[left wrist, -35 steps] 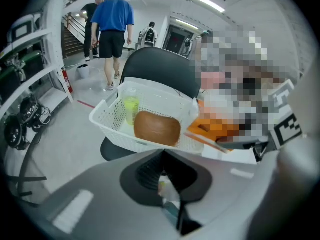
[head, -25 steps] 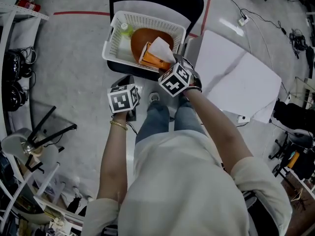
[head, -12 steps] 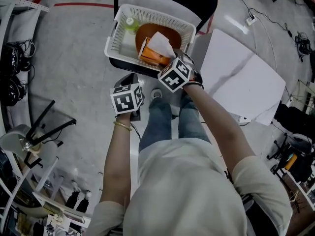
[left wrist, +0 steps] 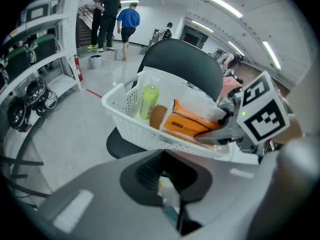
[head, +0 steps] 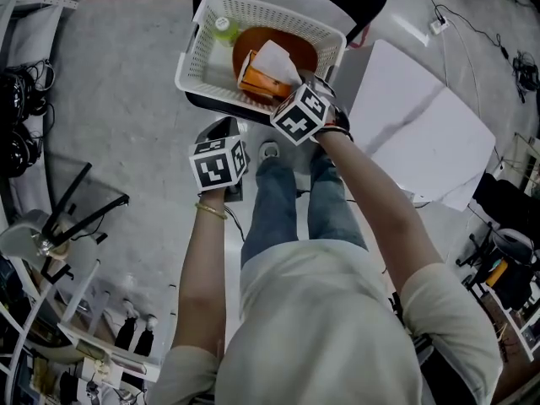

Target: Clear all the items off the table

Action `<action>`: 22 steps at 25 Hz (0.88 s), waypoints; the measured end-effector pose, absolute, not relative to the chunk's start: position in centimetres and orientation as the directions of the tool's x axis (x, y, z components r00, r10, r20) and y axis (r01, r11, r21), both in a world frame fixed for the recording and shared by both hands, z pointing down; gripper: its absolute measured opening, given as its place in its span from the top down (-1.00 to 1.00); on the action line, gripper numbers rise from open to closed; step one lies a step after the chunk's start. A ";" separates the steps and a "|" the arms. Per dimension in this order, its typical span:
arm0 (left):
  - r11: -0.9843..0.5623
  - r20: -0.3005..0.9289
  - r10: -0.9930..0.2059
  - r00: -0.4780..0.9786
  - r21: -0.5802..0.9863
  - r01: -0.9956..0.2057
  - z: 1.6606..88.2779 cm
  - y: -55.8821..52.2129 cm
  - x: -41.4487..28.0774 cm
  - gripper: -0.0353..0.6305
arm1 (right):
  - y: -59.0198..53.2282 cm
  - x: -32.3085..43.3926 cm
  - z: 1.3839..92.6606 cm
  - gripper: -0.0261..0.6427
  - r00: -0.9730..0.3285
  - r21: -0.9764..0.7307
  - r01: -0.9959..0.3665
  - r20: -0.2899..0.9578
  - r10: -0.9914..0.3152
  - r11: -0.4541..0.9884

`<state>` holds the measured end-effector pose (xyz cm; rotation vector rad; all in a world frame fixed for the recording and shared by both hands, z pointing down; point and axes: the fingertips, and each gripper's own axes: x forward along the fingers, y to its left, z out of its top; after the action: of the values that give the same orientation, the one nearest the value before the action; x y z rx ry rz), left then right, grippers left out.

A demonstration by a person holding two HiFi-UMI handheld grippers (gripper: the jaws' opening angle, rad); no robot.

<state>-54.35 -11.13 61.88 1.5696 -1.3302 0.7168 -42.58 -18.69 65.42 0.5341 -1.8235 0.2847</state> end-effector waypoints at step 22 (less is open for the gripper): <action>-0.015 0.866 -0.429 0.258 0.279 -0.960 61.0 -10.7 -53.1 0.87 | -18.1 -41.7 63.6 -0.23 -0.288 0.045 -0.592 0.921 -0.263 0.805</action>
<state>-53.08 -10.70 60.96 1.6034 -1.3188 0.7202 -41.75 -18.09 63.59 0.6475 -1.8787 0.3683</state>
